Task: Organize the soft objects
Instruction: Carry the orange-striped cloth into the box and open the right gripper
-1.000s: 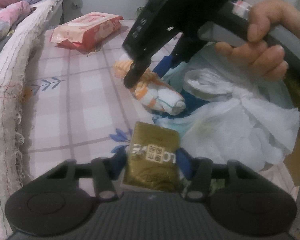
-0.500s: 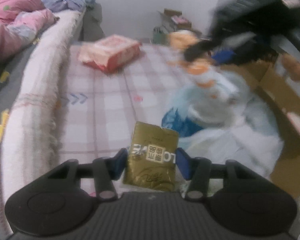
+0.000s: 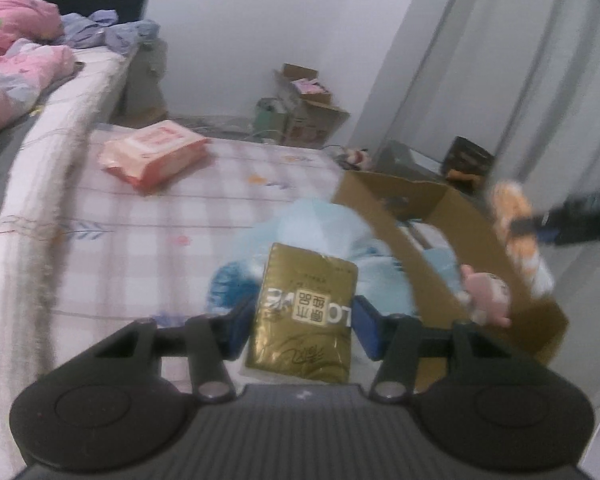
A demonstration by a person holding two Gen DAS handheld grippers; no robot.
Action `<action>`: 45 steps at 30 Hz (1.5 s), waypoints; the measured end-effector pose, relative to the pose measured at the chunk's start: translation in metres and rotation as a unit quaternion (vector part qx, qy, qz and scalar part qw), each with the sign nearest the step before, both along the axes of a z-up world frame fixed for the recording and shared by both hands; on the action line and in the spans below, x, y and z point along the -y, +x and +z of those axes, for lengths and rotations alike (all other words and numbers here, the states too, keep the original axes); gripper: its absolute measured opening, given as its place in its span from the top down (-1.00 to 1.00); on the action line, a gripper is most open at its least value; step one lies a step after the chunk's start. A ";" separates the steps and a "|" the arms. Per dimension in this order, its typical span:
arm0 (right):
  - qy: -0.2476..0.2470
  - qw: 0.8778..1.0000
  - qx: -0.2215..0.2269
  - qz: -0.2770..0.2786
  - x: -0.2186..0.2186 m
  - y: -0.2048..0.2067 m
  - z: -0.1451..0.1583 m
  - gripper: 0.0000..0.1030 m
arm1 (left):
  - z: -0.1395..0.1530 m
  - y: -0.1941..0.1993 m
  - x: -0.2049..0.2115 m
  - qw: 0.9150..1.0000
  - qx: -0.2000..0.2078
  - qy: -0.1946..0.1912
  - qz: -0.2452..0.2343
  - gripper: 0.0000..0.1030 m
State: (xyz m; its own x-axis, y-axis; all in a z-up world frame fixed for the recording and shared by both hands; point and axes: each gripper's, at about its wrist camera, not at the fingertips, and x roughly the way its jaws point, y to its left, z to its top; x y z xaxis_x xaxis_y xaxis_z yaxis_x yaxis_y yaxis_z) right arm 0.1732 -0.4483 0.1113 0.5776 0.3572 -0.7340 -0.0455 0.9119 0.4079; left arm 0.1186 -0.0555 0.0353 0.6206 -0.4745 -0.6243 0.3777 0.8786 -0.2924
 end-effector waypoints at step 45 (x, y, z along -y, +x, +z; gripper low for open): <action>0.075 0.990 0.038 -0.116 0.108 -0.113 -0.046 -0.17 | -0.015 0.013 0.233 0.965 -0.121 0.025 -0.231 -0.05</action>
